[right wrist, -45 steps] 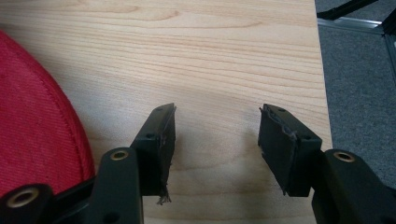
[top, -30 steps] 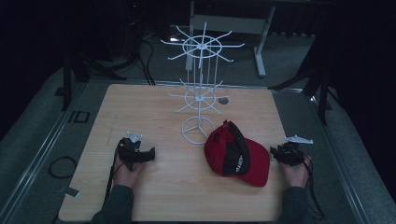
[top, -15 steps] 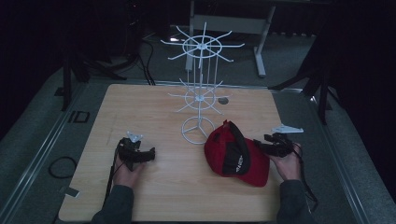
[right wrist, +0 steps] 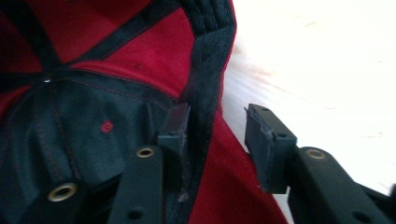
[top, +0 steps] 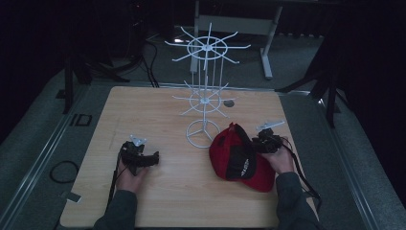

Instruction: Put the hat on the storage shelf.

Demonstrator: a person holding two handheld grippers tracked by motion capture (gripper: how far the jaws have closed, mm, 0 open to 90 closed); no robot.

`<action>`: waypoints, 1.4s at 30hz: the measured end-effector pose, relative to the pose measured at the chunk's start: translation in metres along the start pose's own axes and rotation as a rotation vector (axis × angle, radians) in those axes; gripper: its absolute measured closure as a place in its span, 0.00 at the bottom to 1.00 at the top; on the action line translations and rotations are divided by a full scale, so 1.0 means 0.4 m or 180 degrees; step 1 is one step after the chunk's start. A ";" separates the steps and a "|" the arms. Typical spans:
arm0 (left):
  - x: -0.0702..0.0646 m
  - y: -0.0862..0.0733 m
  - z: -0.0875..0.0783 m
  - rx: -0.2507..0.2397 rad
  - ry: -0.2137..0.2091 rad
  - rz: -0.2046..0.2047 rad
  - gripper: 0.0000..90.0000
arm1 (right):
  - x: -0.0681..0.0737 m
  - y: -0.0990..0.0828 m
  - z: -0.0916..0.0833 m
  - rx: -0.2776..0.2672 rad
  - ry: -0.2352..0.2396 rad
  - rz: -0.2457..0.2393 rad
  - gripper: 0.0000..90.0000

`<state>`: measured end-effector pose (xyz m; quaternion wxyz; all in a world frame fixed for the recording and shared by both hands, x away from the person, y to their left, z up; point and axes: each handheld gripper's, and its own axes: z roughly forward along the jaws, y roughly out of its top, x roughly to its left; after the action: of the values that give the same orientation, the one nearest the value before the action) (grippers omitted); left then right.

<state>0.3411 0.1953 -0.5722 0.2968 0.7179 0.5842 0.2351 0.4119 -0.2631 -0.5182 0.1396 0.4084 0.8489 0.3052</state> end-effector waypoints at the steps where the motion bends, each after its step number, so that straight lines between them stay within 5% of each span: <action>1: 0.000 0.000 0.000 0.0001 0.0000 0.0001 0.09 | -0.004 0.000 -0.006 -0.0026 -0.0054 0.0032 0.71; 6: 0.000 0.000 0.000 0.0000 0.0000 0.0000 0.09 | -0.032 -0.011 -0.029 -0.0156 -0.0247 0.0247 0.76; 11: 0.000 0.000 0.000 0.0000 0.0000 0.0000 0.09 | -0.067 -0.028 -0.052 -0.0392 -0.0621 0.0673 0.81; 14: 0.000 0.000 0.000 -0.0001 0.0000 -0.0001 0.09 | -0.079 -0.037 -0.065 -0.0495 -0.0702 0.0870 0.82; 19: 0.000 0.000 0.000 -0.0001 0.0000 0.0000 0.09 | -0.084 -0.059 -0.073 -0.0468 -0.0383 0.0937 0.79; 27: 0.000 0.000 0.000 0.0000 0.0000 0.0000 0.09 | -0.074 -0.102 -0.065 -0.0124 0.0023 0.0778 0.61; 31: 0.000 0.000 0.000 0.0003 0.0001 0.0003 0.09 | -0.077 -0.121 -0.061 -0.0033 0.0195 0.0823 0.56; 42: 0.000 0.000 0.000 0.0000 0.0000 0.0000 0.09 | -0.064 -0.126 -0.051 0.0356 0.0839 0.0672 0.57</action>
<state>0.3411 0.1953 -0.5722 0.2968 0.7179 0.5842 0.2351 0.3874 -0.3155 -0.5346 -0.0286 0.4588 0.8279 0.3213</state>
